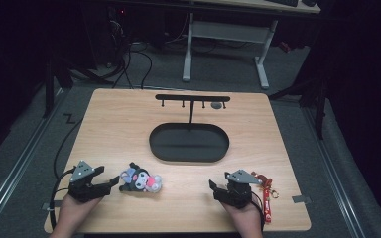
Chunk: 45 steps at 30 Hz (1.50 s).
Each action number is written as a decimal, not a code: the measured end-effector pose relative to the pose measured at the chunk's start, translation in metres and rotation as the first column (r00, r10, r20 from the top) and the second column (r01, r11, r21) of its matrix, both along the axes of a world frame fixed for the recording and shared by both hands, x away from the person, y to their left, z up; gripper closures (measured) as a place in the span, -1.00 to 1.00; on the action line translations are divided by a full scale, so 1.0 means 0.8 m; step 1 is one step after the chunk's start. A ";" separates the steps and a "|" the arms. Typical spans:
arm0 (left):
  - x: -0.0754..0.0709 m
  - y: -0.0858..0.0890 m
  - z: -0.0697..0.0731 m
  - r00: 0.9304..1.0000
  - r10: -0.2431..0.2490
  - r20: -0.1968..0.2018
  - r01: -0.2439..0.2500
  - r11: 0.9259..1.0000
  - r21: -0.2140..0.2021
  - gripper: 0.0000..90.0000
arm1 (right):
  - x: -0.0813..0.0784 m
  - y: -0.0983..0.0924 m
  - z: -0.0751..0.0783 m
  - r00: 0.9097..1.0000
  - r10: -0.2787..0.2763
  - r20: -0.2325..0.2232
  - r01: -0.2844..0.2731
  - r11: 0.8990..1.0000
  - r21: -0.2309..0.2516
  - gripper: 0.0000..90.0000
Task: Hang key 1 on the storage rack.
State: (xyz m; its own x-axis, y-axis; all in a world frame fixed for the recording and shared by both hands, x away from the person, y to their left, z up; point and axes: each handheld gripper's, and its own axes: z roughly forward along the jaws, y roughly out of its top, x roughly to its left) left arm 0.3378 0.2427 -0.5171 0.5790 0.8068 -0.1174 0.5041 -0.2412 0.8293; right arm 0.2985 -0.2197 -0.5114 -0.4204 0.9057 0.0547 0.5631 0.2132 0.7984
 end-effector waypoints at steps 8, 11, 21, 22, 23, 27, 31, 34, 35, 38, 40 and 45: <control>0.001 -0.003 -0.003 1.000 0.000 -0.006 0.000 1.000 0.027 -0.40 | -0.003 -0.005 0.000 1.000 -0.007 -0.005 0.007 1.000 0.001 -0.28; 0.000 -0.004 -0.002 1.000 -0.002 0.003 0.002 0.999 0.040 -0.40 | -0.004 -0.006 0.001 1.000 -0.009 -0.006 0.009 1.000 -0.006 -0.26; 0.003 -0.005 -0.004 1.000 -0.010 0.009 0.010 0.998 0.069 -0.43 | 0.000 -0.007 -0.004 1.000 0.013 -0.012 -0.013 1.000 -0.026 -0.13; 0.004 -0.004 -0.004 1.000 -0.007 0.010 0.007 0.998 0.066 -0.44 | 0.000 -0.006 -0.004 1.000 0.016 -0.015 -0.016 0.999 -0.033 -0.13; 0.004 -0.004 -0.004 1.000 -0.007 0.010 0.007 0.998 0.066 -0.44 | 0.000 -0.006 -0.004 1.000 0.016 -0.015 -0.016 0.999 -0.033 -0.13; 0.003 -0.006 -0.004 1.000 -0.017 0.013 0.016 0.997 0.074 -0.45 | 0.001 -0.003 -0.005 0.999 0.018 -0.029 -0.019 0.999 -0.048 -0.12; 0.003 -0.008 -0.005 1.000 -0.028 0.010 0.027 0.996 0.081 -0.45 | 0.000 0.000 -0.006 0.998 0.026 -0.055 -0.029 0.998 -0.058 -0.12; 0.003 -0.009 -0.006 0.999 -0.038 0.006 0.037 0.995 0.093 -0.45 | 0.000 0.003 -0.008 0.996 0.035 -0.086 -0.040 0.997 -0.060 -0.12; 0.003 -0.009 -0.006 0.999 -0.039 0.006 0.038 0.995 0.095 -0.45 | 0.000 0.003 -0.008 0.995 0.039 -0.091 -0.045 0.997 -0.065 -0.12; 0.003 -0.010 -0.006 0.999 -0.046 0.009 0.045 0.994 0.097 -0.45 | -0.002 0.007 -0.009 0.992 0.038 -0.122 -0.049 0.995 -0.090 -0.14; 0.003 -0.010 -0.007 0.999 -0.053 0.007 0.052 0.994 0.100 -0.45 | -0.002 0.008 -0.007 0.991 0.035 -0.131 -0.050 0.993 -0.107 -0.14; 0.002 -0.010 -0.007 0.998 -0.064 0.006 0.063 0.993 0.095 -0.46 | -0.001 0.004 0.001 0.986 0.012 -0.166 -0.036 0.989 -0.143 -0.15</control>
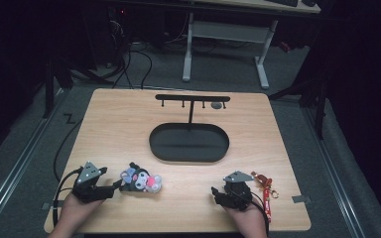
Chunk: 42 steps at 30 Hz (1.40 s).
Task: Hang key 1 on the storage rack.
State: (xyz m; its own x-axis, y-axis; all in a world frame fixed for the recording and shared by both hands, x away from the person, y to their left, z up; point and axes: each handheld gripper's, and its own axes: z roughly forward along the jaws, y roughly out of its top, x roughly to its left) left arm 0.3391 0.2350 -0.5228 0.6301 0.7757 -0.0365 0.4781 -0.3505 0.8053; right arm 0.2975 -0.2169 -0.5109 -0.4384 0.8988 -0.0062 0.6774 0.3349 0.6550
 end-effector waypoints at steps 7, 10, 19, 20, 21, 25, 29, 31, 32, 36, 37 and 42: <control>0.000 0.001 0.000 1.000 -0.005 -0.003 0.005 1.000 -0.003 -0.45 | 0.000 -0.006 0.017 0.997 0.013 -0.076 -0.018 0.998 -0.067 -0.16; -0.001 0.000 0.001 1.000 -0.008 -0.004 0.008 1.000 0.000 -0.45 | 0.000 -0.009 0.023 0.995 0.014 -0.103 -0.024 0.995 -0.093 -0.17; -0.003 -0.001 0.000 1.000 -0.011 -0.002 0.011 1.000 0.008 -0.43 | -0.011 -0.043 0.054 0.994 -0.037 -0.099 0.027 0.994 -0.106 -0.06; -0.003 -0.001 0.000 1.000 -0.012 -0.005 0.012 1.000 0.005 -0.42 | -0.014 -0.050 0.057 0.994 -0.048 -0.097 0.038 0.994 -0.104 -0.02; -0.003 -0.001 0.001 1.000 -0.009 -0.005 0.009 1.000 0.003 -0.42 | -0.015 -0.055 0.060 0.994 -0.058 -0.097 0.047 0.993 -0.108 0.01; -0.003 0.000 0.001 1.000 -0.014 -0.005 0.014 1.000 0.003 -0.37 | -0.023 -0.089 0.066 0.988 -0.116 -0.107 0.103 0.988 -0.115 0.21; -0.001 0.001 -0.001 1.000 -0.004 -0.019 0.004 1.000 -0.007 -0.35 | -0.028 -0.115 0.065 0.977 -0.165 -0.135 0.149 0.981 -0.121 0.24; -0.001 0.000 -0.001 1.000 -0.004 -0.017 0.004 1.000 -0.006 -0.35 | -0.028 -0.126 0.060 0.969 -0.183 -0.168 0.165 0.979 -0.120 0.24; -0.002 0.001 0.000 1.000 -0.006 -0.015 0.006 1.000 -0.003 -0.35 | -0.028 -0.130 0.058 0.964 -0.193 -0.184 0.172 0.977 -0.124 0.24; -0.002 0.000 0.000 1.000 -0.009 -0.013 0.009 1.000 -0.001 -0.35 | -0.026 -0.140 0.052 0.945 -0.218 -0.244 0.191 0.973 -0.129 0.25; -0.002 0.000 0.000 1.000 -0.009 -0.015 0.009 1.000 -0.001 -0.35 | -0.025 -0.141 0.050 0.941 -0.221 -0.254 0.192 0.972 -0.136 0.27; -0.001 0.000 0.000 1.000 -0.010 -0.014 0.010 1.000 -0.001 -0.34 | -0.015 -0.147 0.042 0.916 -0.234 -0.324 0.192 0.969 -0.157 0.27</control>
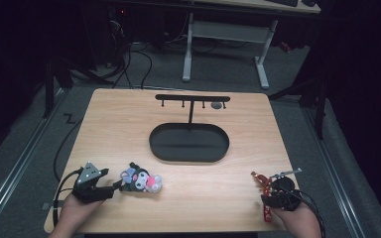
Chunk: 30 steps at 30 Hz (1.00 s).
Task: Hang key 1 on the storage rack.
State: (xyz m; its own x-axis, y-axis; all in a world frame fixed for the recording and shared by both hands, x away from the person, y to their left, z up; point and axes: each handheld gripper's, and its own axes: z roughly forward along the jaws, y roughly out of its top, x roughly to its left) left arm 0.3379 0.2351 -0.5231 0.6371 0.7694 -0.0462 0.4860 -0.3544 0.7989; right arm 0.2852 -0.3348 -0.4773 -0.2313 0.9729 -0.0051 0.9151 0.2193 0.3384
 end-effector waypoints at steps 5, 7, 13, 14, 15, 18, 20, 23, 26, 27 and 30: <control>0.000 0.000 0.000 1.000 -0.004 0.000 0.004 1.000 0.000 -0.34 | 0.016 -0.002 -0.005 0.996 -0.025 -0.085 0.024 1.000 -0.017 0.25; 0.000 0.000 0.000 1.000 -0.007 -0.001 0.007 1.000 0.000 -0.34 | 0.022 -0.005 -0.006 0.994 -0.043 -0.100 0.042 0.999 -0.012 0.25; -0.001 0.001 0.000 1.000 -0.006 -0.001 0.006 1.000 0.001 -0.34 | 0.034 -0.004 -0.010 0.985 -0.057 -0.160 0.055 0.998 -0.020 0.27; -0.001 0.001 0.000 1.000 -0.007 -0.001 0.007 1.000 0.001 -0.34 | 0.036 -0.002 -0.011 0.984 -0.052 -0.169 0.048 0.998 -0.028 0.27; -0.001 0.001 0.000 1.000 -0.006 0.000 0.006 1.000 0.000 -0.34 | 0.037 -0.001 -0.011 0.983 -0.051 -0.176 0.046 0.998 -0.033 0.27; 0.000 0.001 0.000 1.000 -0.006 0.000 0.006 1.000 -0.001 -0.34 | 0.041 0.003 -0.011 0.984 -0.047 -0.173 0.041 0.998 -0.042 0.29; 0.000 0.001 0.000 1.000 -0.006 -0.001 0.006 1.000 0.001 -0.34 | 0.044 0.004 -0.012 0.983 -0.056 -0.176 0.048 0.997 -0.053 0.31; -0.001 0.001 0.000 1.000 -0.006 0.000 0.006 1.000 0.003 -0.34 | 0.048 0.004 -0.013 0.981 -0.062 -0.186 0.052 0.997 -0.057 0.35; 0.000 0.001 0.000 1.000 -0.008 0.000 0.008 1.000 0.005 -0.34 | 0.050 0.003 -0.013 0.978 -0.076 -0.194 0.066 0.996 -0.057 0.45; 0.000 0.001 0.000 1.000 -0.006 0.002 0.006 1.000 0.002 -0.34 | 0.050 0.002 -0.013 0.978 -0.074 -0.193 0.065 0.996 -0.057 0.50; 0.000 0.001 0.000 1.000 -0.006 0.002 0.006 1.000 0.002 -0.34 | 0.052 -0.002 -0.012 0.977 -0.061 -0.203 0.050 0.997 -0.063 0.59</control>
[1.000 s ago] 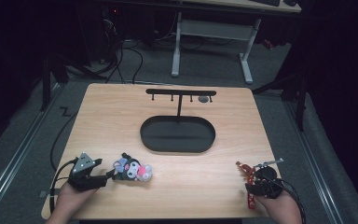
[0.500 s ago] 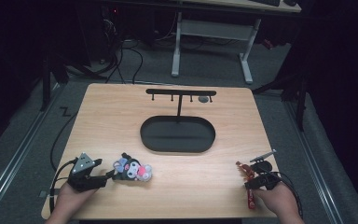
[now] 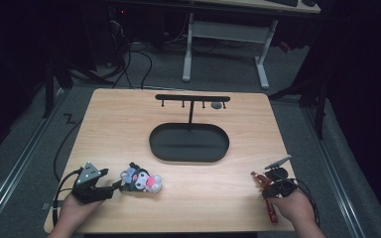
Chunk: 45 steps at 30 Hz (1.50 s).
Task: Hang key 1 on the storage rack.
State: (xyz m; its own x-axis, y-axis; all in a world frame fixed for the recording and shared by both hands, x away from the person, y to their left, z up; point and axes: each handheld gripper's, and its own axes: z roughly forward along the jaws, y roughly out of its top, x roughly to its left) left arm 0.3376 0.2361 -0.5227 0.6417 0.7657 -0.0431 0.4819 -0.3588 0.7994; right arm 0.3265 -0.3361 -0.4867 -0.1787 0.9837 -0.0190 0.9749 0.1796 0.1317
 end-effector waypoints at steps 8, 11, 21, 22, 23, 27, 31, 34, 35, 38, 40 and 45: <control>0.000 0.001 0.000 1.000 -0.002 -0.001 0.002 1.000 0.003 -0.34 | -0.002 -0.003 0.000 0.999 0.039 0.010 -0.040 0.999 0.007 0.67; 0.000 -0.001 0.000 1.000 -0.001 0.000 0.001 1.000 0.002 -0.34 | -0.003 -0.003 0.000 0.999 0.049 0.019 -0.049 0.999 0.009 0.67; -0.001 -0.002 -0.001 1.000 -0.006 -0.006 0.006 1.000 0.004 -0.34 | -0.004 -0.004 0.000 0.997 0.068 0.021 -0.068 0.998 0.006 0.67; -0.001 -0.002 -0.001 1.000 -0.005 -0.006 0.005 1.000 0.002 -0.34 | -0.004 -0.004 0.000 0.997 0.068 0.021 -0.068 0.998 0.003 0.67; -0.001 -0.002 -0.001 1.000 -0.005 -0.006 0.005 1.000 0.002 -0.34 | -0.004 -0.004 0.000 0.997 0.070 0.021 -0.070 0.998 0.000 0.67; -0.002 -0.002 -0.001 1.000 -0.004 -0.008 0.004 1.000 -0.001 -0.34 | -0.003 -0.001 0.001 0.996 0.093 0.014 -0.093 0.996 0.009 0.67; -0.001 -0.002 -0.001 1.000 -0.005 -0.007 0.005 1.000 0.000 -0.34 | -0.004 0.007 0.022 0.992 0.117 0.049 -0.118 0.992 0.034 0.67; -0.001 -0.004 -0.001 1.000 -0.006 -0.008 0.006 1.000 0.002 -0.34 | -0.004 0.015 0.042 0.987 0.139 0.078 -0.143 0.989 0.048 0.67; -0.001 -0.004 -0.001 1.000 -0.007 -0.008 0.007 1.000 0.002 -0.34 | -0.003 0.019 0.050 0.985 0.147 0.085 -0.151 0.987 0.044 0.67; -0.001 -0.004 -0.001 1.000 -0.010 -0.007 0.010 1.000 0.003 -0.34 | -0.001 0.028 0.072 0.978 0.174 0.115 -0.179 0.983 0.037 0.67; -0.001 -0.003 -0.001 1.000 -0.008 -0.006 0.008 1.000 0.001 -0.34 | 0.000 0.033 0.084 0.974 0.190 0.127 -0.195 0.980 0.027 0.67; -0.001 -0.002 -0.001 1.000 -0.010 -0.008 0.010 1.000 0.001 -0.34 | 0.004 0.043 0.106 0.965 0.219 0.145 -0.222 0.975 0.001 0.67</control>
State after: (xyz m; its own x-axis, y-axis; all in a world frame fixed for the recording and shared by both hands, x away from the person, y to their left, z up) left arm 0.3368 0.2343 -0.5235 0.6489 0.7594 -0.0474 0.4844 -0.3643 0.7954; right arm 0.3296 -0.3015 -0.4015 -0.3880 0.9206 -0.0440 0.8821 0.3848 0.2717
